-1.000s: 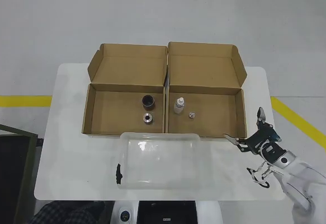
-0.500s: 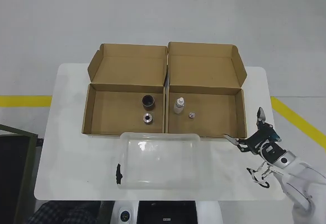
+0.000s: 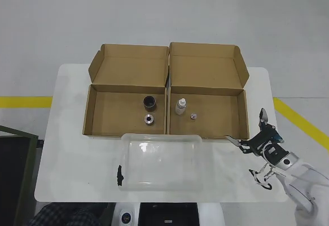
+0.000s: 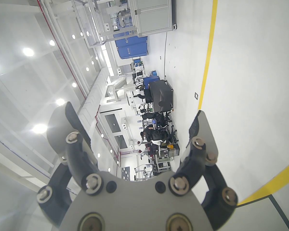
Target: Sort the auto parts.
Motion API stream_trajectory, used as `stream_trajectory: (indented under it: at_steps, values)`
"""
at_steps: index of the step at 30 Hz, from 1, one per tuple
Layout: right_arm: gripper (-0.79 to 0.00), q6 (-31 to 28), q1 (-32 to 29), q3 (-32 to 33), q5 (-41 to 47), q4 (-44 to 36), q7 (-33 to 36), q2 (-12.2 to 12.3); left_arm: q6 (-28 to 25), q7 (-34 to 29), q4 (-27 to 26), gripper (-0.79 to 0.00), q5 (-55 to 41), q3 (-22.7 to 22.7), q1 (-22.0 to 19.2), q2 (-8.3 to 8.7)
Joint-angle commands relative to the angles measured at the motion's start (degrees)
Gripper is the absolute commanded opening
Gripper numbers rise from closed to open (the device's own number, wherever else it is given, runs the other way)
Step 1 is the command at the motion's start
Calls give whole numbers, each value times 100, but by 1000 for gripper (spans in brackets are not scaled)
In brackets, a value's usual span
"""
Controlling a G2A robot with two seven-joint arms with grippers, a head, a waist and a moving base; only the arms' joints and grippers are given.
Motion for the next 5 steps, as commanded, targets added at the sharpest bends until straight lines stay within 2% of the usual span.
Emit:
stream_trajectory:
  at_steps: [1,5]
  values:
    - [0,0,0,0,0,0,0,0,0,0,0,0,0,0,0,0]
    - [0,0,0,0,0,0,0,0,0,0,0,0,0,0,0,0]
